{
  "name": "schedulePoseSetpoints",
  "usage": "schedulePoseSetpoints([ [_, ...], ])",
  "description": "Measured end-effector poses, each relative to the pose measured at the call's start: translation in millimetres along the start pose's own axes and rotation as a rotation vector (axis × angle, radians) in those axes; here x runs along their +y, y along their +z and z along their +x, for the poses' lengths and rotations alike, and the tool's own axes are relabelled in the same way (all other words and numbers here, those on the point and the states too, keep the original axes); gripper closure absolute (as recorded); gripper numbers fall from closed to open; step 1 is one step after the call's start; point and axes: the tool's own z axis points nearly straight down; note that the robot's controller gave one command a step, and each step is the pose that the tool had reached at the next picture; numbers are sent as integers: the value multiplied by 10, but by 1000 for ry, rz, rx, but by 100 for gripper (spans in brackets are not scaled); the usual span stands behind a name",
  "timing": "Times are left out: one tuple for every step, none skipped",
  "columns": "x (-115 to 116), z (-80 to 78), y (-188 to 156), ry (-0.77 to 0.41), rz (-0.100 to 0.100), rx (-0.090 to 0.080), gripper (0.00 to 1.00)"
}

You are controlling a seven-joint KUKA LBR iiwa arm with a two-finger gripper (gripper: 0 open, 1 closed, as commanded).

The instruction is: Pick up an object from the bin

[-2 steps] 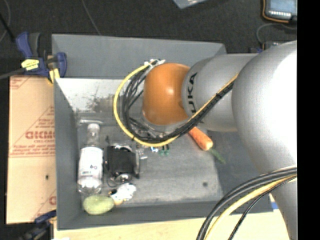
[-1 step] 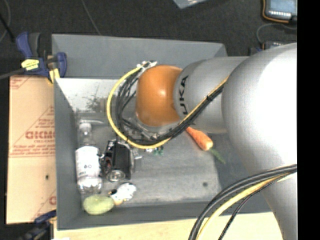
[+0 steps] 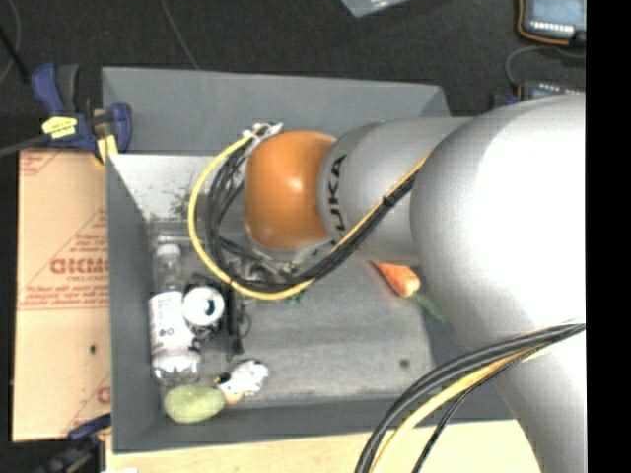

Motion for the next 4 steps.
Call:
schedulePoseSetpoints([
  [0, 0, 0, 1, 0, 0, 100],
  [8, 29, -11, -11, 1, 4, 100],
  [38, 89, -3, 3, 1, -2, 100],
  [23, 125, -388, 17, 0, 9, 100],
])
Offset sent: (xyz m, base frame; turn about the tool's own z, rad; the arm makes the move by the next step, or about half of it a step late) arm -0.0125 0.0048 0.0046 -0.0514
